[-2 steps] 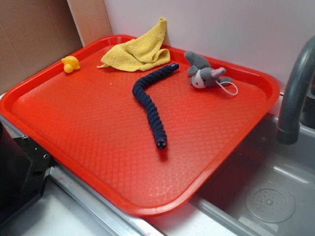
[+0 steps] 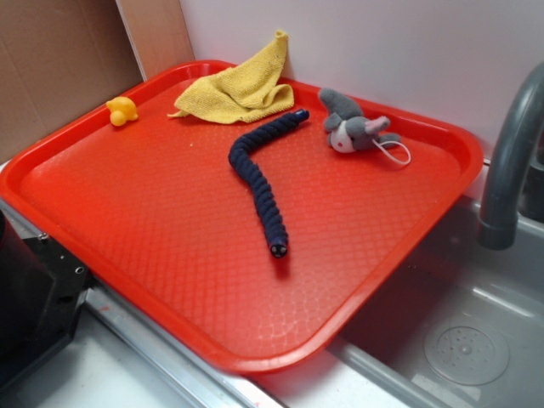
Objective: Grab the gray animal.
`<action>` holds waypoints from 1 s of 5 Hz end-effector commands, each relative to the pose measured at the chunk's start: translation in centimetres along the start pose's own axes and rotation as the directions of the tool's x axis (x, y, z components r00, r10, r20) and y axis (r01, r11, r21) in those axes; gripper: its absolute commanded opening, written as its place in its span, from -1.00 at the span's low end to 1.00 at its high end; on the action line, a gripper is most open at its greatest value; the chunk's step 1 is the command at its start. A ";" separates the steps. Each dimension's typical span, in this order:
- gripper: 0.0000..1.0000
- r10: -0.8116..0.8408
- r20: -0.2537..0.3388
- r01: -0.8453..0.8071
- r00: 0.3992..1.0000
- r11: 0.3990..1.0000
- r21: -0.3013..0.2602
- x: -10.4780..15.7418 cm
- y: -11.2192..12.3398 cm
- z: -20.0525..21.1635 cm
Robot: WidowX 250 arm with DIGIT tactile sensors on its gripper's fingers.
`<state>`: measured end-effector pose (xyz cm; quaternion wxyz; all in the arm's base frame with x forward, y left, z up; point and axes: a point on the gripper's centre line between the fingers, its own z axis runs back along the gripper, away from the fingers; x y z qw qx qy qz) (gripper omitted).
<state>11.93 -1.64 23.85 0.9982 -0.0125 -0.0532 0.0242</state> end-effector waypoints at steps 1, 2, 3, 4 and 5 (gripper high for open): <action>1.00 0.445 0.112 -0.456 0.889 0.882 0.119 9.4 0.5 -5.9; 1.00 0.445 0.112 -0.456 0.889 0.882 0.119 9.4 0.5 -5.9; 1.00 0.445 0.112 -0.456 0.889 0.882 0.119 9.4 0.5 -5.9; 1.00 0.445 0.112 -0.456 0.889 0.882 0.119 9.4 0.5 -5.9; 1.00 0.420 0.215 -0.445 0.882 0.891 0.086 12.0 -1.6 -10.4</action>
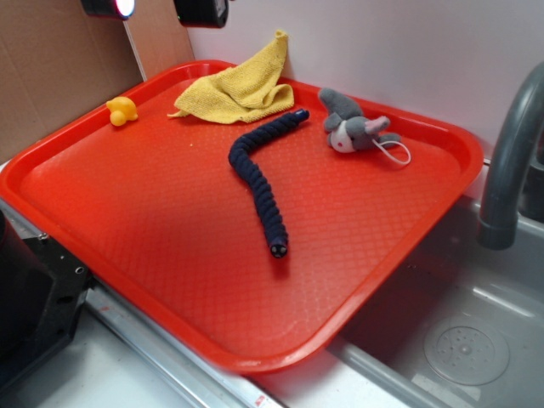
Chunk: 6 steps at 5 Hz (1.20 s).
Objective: Grab the gray animal.
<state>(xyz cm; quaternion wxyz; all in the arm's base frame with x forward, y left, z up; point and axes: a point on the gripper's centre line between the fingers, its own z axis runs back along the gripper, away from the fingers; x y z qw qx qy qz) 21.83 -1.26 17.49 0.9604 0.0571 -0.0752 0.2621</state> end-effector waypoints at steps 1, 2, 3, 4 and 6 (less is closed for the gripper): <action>1.00 0.035 0.208 -0.003 0.977 0.988 -0.153 2.8 -7.4 -3.9; 1.00 0.076 0.186 -0.037 0.980 0.978 -0.207 2.9 -10.9 -3.5; 1.00 0.046 0.137 -0.017 0.989 0.978 -0.210 4.3 -12.9 -5.3; 1.00 0.069 0.104 -0.049 0.992 0.981 -0.186 5.6 -13.1 -6.9; 1.00 0.101 0.049 -0.095 0.994 0.990 -0.105 6.1 -10.2 -10.7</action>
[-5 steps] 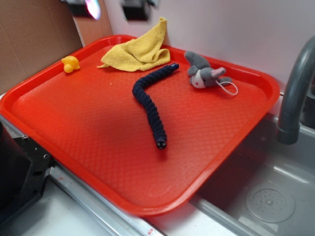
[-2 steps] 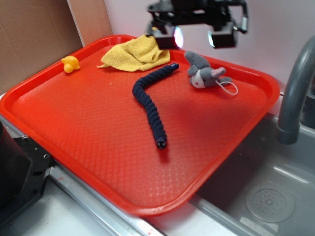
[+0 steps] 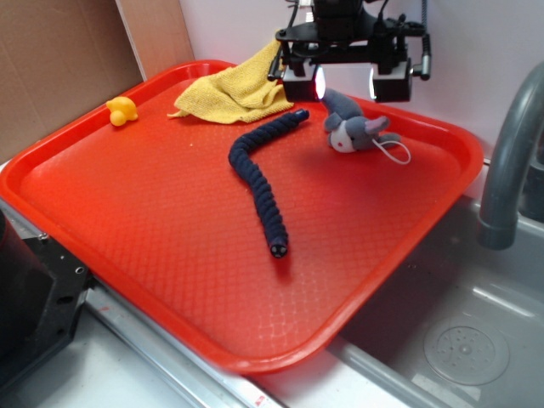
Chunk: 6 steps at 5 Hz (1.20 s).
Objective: Grab the gray animal.
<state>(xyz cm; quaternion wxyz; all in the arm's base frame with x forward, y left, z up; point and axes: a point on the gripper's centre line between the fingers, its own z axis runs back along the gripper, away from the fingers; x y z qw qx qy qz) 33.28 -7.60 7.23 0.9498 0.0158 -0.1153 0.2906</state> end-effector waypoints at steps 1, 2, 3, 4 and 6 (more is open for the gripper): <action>1.00 -0.047 -0.066 0.044 0.997 0.998 -0.044 0.1 2.2 -4.2; -1.00 -0.133 -0.082 0.136 0.988 0.990 0.034 -1.1 2.6 -5.2; -1.00 -0.196 -0.082 0.198 0.977 0.980 0.010 -1.5 2.4 -2.7; -1.00 -0.301 -0.086 0.294 0.950 0.952 -0.085 -0.8 3.5 2.2; -1.00 -0.335 -0.129 0.314 0.933 0.936 -0.159 -2.5 9.6 13.1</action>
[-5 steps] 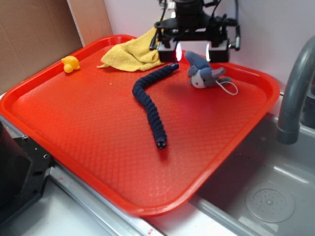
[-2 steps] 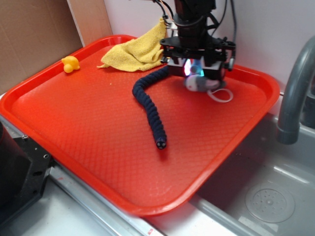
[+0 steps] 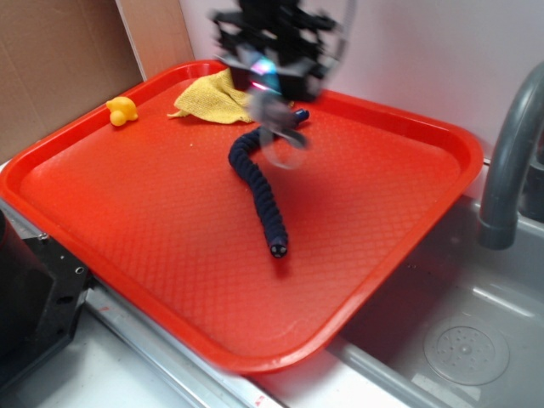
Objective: Grab the gray animal.
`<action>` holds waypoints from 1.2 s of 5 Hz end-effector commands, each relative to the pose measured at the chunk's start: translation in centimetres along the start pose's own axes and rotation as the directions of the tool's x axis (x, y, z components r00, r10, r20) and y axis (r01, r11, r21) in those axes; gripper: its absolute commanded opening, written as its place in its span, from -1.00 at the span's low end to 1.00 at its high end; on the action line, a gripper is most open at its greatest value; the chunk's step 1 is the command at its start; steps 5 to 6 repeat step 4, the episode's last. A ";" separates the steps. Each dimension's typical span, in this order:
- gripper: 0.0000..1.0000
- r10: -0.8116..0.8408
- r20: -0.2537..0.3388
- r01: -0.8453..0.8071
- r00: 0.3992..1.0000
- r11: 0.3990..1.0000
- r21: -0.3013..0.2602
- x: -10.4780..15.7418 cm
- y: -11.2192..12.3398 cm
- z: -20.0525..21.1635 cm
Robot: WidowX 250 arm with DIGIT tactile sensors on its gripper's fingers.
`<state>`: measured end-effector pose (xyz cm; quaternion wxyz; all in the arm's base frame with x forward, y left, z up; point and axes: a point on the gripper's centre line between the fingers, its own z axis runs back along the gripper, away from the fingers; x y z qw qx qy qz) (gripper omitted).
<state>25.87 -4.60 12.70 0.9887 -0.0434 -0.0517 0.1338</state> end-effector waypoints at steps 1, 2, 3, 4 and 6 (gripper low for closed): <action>-1.00 -0.027 -0.013 0.029 1.000 0.993 0.113 -3.8 4.8 7.1; -1.00 -0.025 -0.027 0.028 0.999 0.989 0.142 -4.9 6.7 7.1; -1.00 -0.038 0.007 0.036 0.999 0.988 0.149 -4.8 7.2 8.1; -1.00 -0.015 0.005 0.014 1.000 0.986 0.168 -4.1 7.2 7.6; -1.00 -0.015 0.005 0.014 1.000 0.986 0.168 -4.1 7.2 7.6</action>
